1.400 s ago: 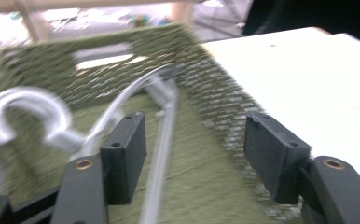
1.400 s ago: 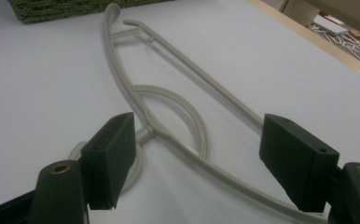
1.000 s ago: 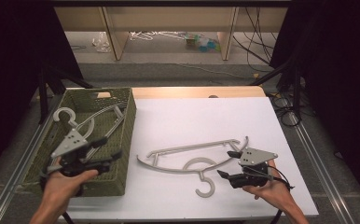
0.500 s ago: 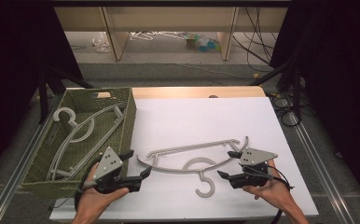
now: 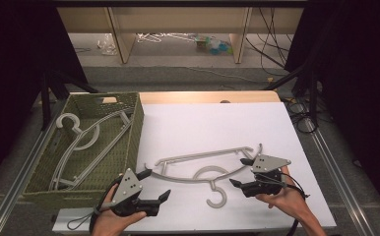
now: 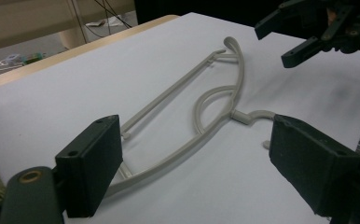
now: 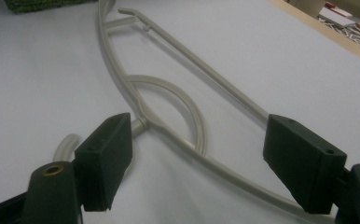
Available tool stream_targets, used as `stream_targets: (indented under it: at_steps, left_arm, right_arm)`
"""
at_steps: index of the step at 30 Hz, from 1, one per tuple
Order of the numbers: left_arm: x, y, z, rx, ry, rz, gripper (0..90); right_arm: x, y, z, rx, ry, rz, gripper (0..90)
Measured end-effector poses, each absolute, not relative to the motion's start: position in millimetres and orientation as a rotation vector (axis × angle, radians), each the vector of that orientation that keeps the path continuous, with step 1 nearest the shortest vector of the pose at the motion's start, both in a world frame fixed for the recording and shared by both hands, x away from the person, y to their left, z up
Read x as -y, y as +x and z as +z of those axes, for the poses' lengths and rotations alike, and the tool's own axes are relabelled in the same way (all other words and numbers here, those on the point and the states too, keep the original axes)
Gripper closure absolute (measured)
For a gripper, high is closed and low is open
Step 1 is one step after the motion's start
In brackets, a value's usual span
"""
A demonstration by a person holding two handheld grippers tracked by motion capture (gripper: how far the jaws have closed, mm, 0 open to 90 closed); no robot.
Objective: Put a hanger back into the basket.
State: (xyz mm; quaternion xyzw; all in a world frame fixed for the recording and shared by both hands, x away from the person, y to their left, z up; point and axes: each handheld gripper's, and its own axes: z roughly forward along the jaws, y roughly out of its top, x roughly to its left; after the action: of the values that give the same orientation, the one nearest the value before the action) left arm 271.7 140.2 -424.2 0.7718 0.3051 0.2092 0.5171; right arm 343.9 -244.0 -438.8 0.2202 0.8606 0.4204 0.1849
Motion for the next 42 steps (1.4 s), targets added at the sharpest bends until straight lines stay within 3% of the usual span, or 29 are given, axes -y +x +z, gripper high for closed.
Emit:
stream_targets:
  at_steps: [16, 21, 26, 28, 32, 42]
  left_arm:
    - [-142, 272, -440, -0.725, 1.88, 0.474, 17.7]
    - [-141, 272, -440, -0.723, 1.891, 0.46, 17.8]
    - [-141, 271, -440, -0.72, 1.897, 0.46, 18.2]
    - [-141, 272, -441, -0.709, 1.905, 0.458, 18.2]
    - [-140, 272, -442, -0.712, 1.909, 0.454, 18.4]
    - [-141, 272, -442, -0.694, 1.923, 0.455, 19.5]
  right_arm:
    - [233, 377, -459, -2.581, 0.56, 1.018, 24.8]
    - [229, 392, -469, -2.63, 0.548, 0.953, 28.6]
    - [229, 402, -476, -2.713, 0.514, 0.901, 36.5]
    - [230, 403, -478, -2.743, 0.511, 0.884, 45.7]
    - [228, 396, -475, -2.783, 0.451, 0.851, 54.5]
    - [232, 383, -473, -2.877, 0.243, 0.853, 68.1]
